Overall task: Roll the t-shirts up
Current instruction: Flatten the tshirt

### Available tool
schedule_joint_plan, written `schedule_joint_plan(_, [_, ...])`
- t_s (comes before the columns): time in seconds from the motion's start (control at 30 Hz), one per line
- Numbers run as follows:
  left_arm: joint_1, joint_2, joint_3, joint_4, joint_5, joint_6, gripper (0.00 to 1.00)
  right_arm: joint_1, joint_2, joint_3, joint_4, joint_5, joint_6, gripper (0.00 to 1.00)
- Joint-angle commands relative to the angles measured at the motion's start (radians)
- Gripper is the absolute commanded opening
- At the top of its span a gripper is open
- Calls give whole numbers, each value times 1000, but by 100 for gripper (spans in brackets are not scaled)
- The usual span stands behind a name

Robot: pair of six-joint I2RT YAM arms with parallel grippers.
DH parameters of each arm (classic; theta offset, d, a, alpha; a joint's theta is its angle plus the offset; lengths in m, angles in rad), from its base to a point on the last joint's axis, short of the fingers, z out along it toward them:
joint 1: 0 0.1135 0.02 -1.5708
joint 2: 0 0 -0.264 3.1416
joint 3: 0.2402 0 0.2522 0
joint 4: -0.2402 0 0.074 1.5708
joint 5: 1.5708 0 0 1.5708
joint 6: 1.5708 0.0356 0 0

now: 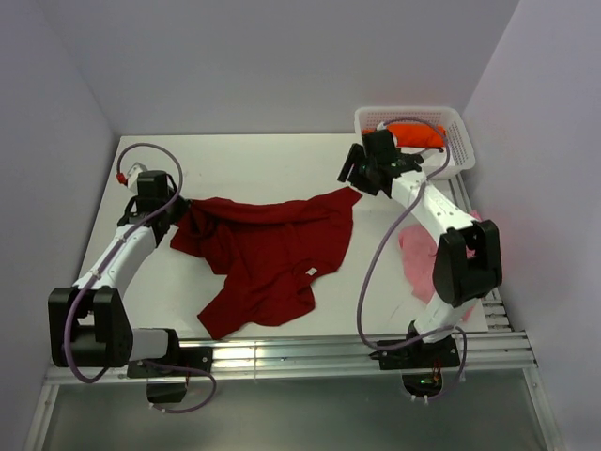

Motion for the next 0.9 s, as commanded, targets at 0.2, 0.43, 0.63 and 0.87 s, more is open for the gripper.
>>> schedule_joint_plan(0.2, [83,190,142,51,-23,-5,0,264,-390,-422,127,-33,-41,67])
schedule_joint_plan(0.43, [224,321,221,56,106,-53,0,573,-379,-553,147,88,150,67])
schedule_joint_plan(0.63, [212,220,105,136,221,-21,51,696,-205,-504,138,178,152,68])
schedule_joint_plan(0.87, [163,64,98,33,181,45,100,762,-39,-424,169,158,158,65])
